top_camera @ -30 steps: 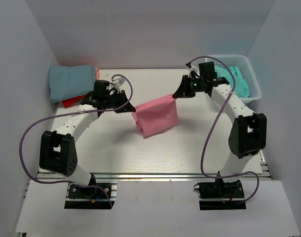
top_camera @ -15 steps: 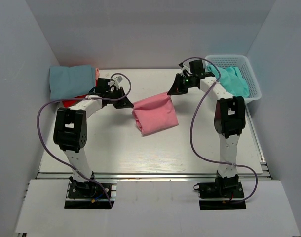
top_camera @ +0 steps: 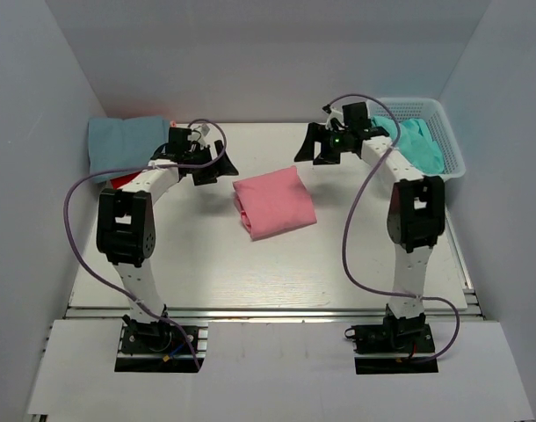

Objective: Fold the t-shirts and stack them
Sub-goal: Fold the long partially folded tshirt into a neat square

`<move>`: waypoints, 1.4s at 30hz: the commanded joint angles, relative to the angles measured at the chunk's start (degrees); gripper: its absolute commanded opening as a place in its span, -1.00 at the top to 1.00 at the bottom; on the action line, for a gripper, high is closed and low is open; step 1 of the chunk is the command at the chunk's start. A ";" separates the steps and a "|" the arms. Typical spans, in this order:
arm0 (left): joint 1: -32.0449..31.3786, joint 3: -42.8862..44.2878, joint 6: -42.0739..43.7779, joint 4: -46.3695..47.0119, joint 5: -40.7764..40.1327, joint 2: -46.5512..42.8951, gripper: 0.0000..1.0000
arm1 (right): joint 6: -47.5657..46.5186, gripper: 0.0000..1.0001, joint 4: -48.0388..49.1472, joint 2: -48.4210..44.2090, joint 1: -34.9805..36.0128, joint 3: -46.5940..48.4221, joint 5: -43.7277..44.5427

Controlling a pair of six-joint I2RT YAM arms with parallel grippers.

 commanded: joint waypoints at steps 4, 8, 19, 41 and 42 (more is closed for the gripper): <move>-2.36 -5.48 0.16 8.73 7.29 -10.60 -1.00 | -0.55 -0.81 8.98 -13.90 0.30 -14.64 -2.64; -4.55 -6.02 -1.69 14.01 9.14 -9.20 -1.00 | 2.08 -0.81 13.12 -12.86 1.44 -16.69 -7.58; -4.39 -0.48 -1.34 10.07 12.22 10.38 -1.00 | 6.49 -0.81 19.81 -0.29 1.97 -18.36 -11.02; -5.08 22.28 11.66 -5.31 6.60 12.87 -1.00 | 3.06 -0.81 20.95 -17.20 5.40 -32.77 -2.76; -5.08 20.72 11.67 -5.32 5.12 11.65 -1.00 | 3.67 -0.81 21.82 -18.55 5.40 -33.56 -1.36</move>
